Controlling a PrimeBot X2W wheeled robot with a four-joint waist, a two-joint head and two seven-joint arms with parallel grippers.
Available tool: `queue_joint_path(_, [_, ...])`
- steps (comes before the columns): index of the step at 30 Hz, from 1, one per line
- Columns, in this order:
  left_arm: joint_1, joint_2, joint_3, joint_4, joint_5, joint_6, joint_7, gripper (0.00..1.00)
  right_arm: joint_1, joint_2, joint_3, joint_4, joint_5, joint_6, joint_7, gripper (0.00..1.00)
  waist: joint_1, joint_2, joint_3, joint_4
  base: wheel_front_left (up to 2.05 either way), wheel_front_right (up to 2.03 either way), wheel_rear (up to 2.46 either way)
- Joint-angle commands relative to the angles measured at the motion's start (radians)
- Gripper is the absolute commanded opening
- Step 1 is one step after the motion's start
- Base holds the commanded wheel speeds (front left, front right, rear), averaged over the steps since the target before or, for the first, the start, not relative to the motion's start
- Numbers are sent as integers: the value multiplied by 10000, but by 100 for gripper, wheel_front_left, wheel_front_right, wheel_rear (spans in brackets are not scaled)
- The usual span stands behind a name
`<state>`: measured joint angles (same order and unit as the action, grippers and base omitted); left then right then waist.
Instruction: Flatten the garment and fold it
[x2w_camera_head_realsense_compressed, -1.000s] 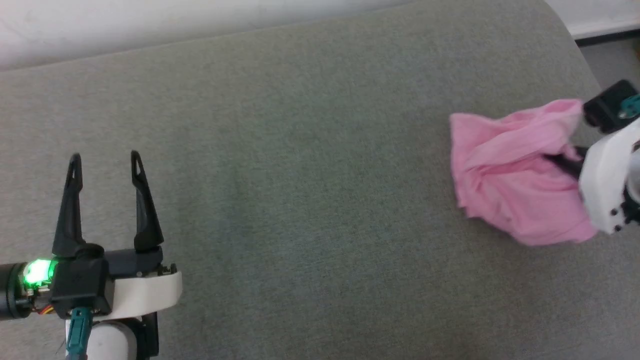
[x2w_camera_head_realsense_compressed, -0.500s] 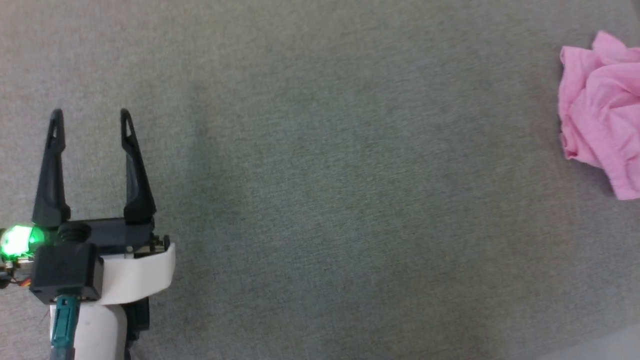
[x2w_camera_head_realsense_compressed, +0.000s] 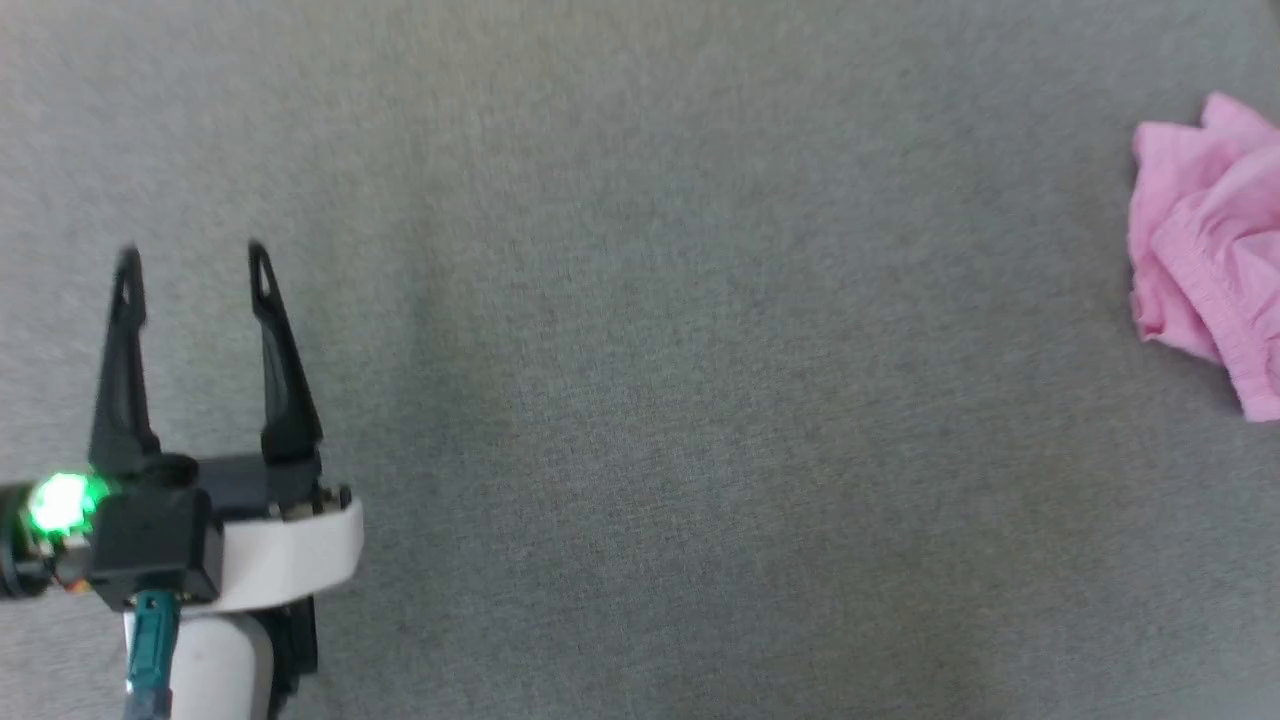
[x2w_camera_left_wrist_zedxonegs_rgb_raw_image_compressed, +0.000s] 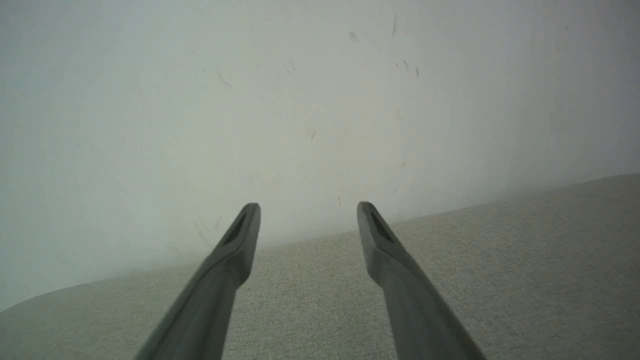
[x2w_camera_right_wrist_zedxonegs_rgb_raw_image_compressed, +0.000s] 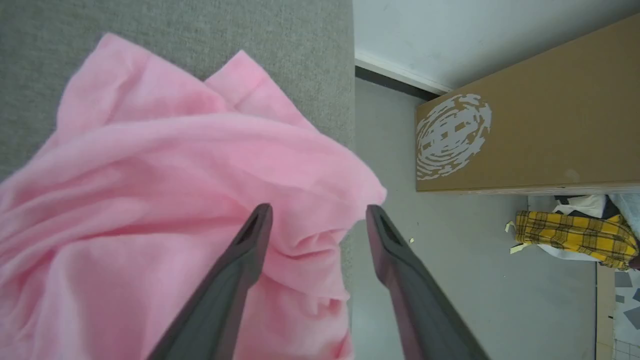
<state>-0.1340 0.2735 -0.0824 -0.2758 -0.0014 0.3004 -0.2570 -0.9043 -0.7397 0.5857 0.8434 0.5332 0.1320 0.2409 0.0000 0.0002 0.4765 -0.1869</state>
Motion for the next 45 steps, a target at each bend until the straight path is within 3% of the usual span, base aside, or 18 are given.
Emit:
queue_joint_path(1, [234,-53,15,91,-70,81,-47,100,-259,-106,-61,-77,-185,-13,-318,100,0,-2,-1070,-14,0,0,0])
queue_joint_path(8, [1076,-309,182,496,-250,193,-47,100,-497,499,-1006,-594,-1258,-13,-2930,100,0,-2,-2311,287,0,0,0])
queue_joint_path(11, [1353,-387,251,690,-304,146,-47,100,-316,980,-1681,-888,-1772,-13,-4083,100,0,-2,-2747,560,0,0,0])
queue_joint_path(15, [1654,-466,327,895,-328,44,-47,100,320,1757,-2681,-1569,-2519,-13,-4854,100,0,-2,-3263,969,0,0,0])
queue_joint_path(21, [1961,-574,391,1041,-358,-201,-47,100,2043,3149,-4372,-4121,-3273,-13,-5020,100,0,-2,-3806,1529,0,0,0])
queue_joint_path(27, [2158,-703,315,1193,-337,-505,-47,100,4465,4599,-5444,-6424,-3759,-13,-5024,100,0,-2,-4221,2008,0,0,0])
queue_joint_path(37, [2261,-886,220,1487,-320,-1012,-47,100,7666,6158,-6210,-7401,-3725,-13,-5026,100,0,-2,-4521,2354,0,0,0])
queue_joint_path(45, [2314,-999,185,1627,-267,-1292,-47,100,9142,6717,-6642,-8400,-3958,-13,-5026,100,0,-2,-4658,2330,0,0,0])
